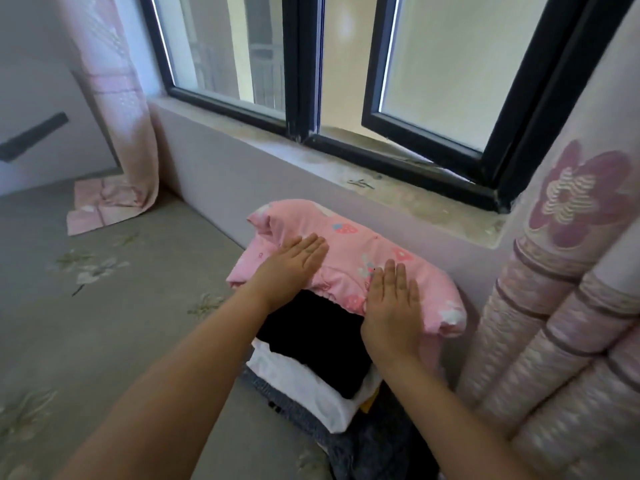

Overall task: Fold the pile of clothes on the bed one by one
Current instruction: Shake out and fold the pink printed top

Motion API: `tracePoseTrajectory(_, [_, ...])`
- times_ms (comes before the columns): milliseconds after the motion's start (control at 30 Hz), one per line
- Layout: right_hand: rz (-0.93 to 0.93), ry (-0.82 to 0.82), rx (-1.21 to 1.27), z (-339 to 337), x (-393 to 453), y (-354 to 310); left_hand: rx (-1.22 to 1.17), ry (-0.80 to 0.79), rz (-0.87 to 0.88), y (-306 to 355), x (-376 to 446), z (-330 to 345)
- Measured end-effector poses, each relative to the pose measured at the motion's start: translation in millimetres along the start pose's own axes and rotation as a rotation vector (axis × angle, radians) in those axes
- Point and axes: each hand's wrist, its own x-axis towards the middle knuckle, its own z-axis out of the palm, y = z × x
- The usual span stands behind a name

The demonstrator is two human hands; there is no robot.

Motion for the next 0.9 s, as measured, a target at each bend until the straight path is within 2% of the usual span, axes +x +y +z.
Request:
tracePoseTrajectory(133, [0.073, -0.168, 0.004, 64.6, 3.6, -13.8, -0.002, -0.153, 0.037, -18.3, 6.6, 77.5])
tracePoseTrajectory(200, [0.105, -0.239, 0.014, 95.1, -4.0, -21.9, -0.071, -0.29, 0.026, -21.1, -3.9, 112.2])
tracePoseTrajectory(333, [0.136, -0.349, 0.023, 136.9, -24.3, -37.0, -0.146, -0.338, 0.016, -24.3, -27.0, 163.0])
tracePoseTrajectory(567, [0.121, -0.376, -0.008, 148.8, -37.0, -38.2, -0.346, -0.516, -0.084, -22.8, -43.4, 185.0])
tracePoseTrajectory(633, [0.118, -0.417, -0.015, 145.3, -37.7, -39.8, -0.473, -0.678, -0.094, -37.0, -43.2, 178.9])
tracePoseTrajectory(667, [0.124, -0.437, -0.014, 143.2, -37.1, -39.9, -0.572, -0.711, -0.155, -41.5, -38.1, 174.1])
tracePoseTrajectory(700, [0.133, -0.458, -0.002, 140.3, -36.0, -39.8, -0.665, -0.699, -0.25, -42.4, -30.8, 167.1])
tracePoseTrajectory(733, [0.129, -0.476, 0.017, 137.4, -34.2, -40.2, -0.705, -0.615, -0.351, -41.6, -22.5, 159.7])
tracePoseTrajectory(800, [0.14, -0.521, 0.091, 132.9, -33.7, -38.5, -0.609, -0.341, -0.489, -32.8, -2.5, 152.1])
tracePoseTrajectory(867, [0.132, -0.521, 0.144, 130.4, -35.2, -34.7, -0.564, -0.176, -0.513, -18.6, 21.1, 154.5])
tracePoseTrajectory(900, [0.121, -0.516, 0.161, 129.4, -36.5, -31.9, -0.559, -0.181, -0.52, -11.2, 32.4, 159.8])
